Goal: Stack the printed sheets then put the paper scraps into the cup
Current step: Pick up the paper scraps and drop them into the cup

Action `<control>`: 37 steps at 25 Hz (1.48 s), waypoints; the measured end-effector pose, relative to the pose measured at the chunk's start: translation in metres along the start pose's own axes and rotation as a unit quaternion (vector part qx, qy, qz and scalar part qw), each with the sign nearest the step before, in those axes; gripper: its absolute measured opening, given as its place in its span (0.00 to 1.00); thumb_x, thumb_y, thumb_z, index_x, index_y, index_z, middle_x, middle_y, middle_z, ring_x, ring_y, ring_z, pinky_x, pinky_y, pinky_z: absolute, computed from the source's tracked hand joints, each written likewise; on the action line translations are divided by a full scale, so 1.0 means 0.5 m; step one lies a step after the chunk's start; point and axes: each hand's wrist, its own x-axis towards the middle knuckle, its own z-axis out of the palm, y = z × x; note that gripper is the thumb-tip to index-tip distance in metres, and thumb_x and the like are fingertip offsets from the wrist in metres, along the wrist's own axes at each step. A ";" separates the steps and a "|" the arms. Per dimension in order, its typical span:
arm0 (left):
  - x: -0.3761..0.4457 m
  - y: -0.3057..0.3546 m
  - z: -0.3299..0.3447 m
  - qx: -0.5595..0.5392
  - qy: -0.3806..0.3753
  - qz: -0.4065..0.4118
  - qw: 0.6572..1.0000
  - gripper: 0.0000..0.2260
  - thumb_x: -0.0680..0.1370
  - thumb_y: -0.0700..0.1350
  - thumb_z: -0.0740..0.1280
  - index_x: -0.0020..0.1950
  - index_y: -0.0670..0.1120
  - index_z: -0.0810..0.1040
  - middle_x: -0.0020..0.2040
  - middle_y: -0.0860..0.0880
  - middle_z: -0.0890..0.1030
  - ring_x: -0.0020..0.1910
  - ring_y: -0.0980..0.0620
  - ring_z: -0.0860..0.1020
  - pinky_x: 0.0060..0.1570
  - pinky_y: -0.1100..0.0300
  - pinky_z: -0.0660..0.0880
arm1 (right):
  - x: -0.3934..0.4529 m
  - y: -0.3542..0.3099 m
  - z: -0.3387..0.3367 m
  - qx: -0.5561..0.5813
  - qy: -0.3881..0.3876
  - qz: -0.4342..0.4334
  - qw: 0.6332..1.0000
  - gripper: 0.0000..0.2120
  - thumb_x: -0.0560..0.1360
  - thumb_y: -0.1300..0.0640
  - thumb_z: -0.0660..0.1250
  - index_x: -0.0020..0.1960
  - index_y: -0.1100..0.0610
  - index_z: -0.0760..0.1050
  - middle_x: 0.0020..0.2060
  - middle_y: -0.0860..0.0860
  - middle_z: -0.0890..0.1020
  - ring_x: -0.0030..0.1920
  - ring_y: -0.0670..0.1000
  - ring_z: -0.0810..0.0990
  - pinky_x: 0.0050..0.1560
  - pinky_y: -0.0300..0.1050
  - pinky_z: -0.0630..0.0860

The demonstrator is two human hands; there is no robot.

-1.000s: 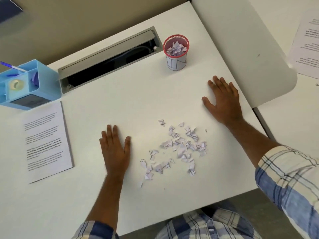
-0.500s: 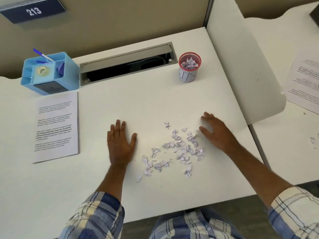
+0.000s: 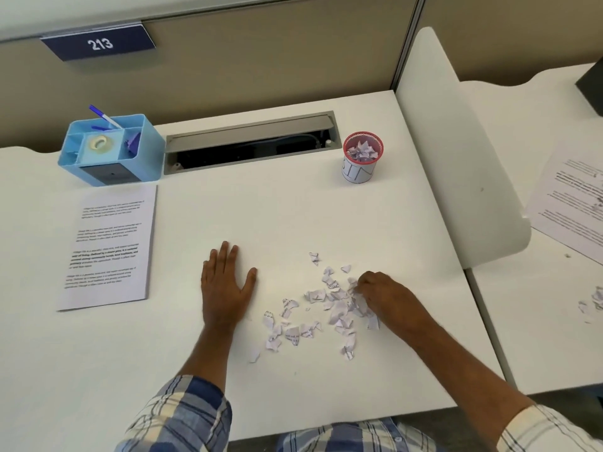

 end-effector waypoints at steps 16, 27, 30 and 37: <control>0.002 -0.003 0.002 -0.011 0.004 -0.005 1.000 0.32 0.82 0.62 0.58 0.83 0.49 0.64 0.84 0.50 0.60 0.84 0.45 0.56 0.82 0.46 0.54 | 0.054 -0.059 -0.035 0.151 -0.039 0.093 0.983 0.17 0.78 0.55 0.72 0.66 0.53 0.80 0.59 0.48 0.77 0.57 0.47 0.74 0.56 0.41 0.71; 0.002 -0.006 0.006 -0.012 0.005 -0.004 1.000 0.32 0.82 0.62 0.60 0.83 0.49 0.63 0.84 0.51 0.60 0.84 0.46 0.56 0.82 0.45 0.55 | 0.047 -0.043 -0.014 0.034 0.006 -0.019 0.999 0.09 0.73 0.66 0.71 0.50 0.55 0.84 0.48 0.49 0.82 0.48 0.52 0.81 0.44 0.47 0.78; 0.003 -0.007 0.006 -0.012 0.006 -0.005 1.000 0.31 0.82 0.62 0.60 0.83 0.49 0.64 0.84 0.51 0.60 0.84 0.46 0.56 0.82 0.45 0.54 | 0.060 -0.030 -0.046 0.181 0.047 0.097 0.978 0.08 0.74 0.67 0.72 0.49 0.56 0.86 0.47 0.49 0.84 0.47 0.48 0.83 0.52 0.46 0.80; 0.005 -0.008 0.005 -0.011 -0.001 -0.006 1.000 0.32 0.82 0.63 0.58 0.83 0.50 0.62 0.85 0.51 0.59 0.85 0.47 0.54 0.82 0.46 0.54 | 0.164 0.014 -0.190 0.330 0.151 0.187 0.913 0.06 0.74 0.63 0.76 0.46 0.53 0.86 0.43 0.46 0.88 0.43 0.42 0.85 0.49 0.32 0.78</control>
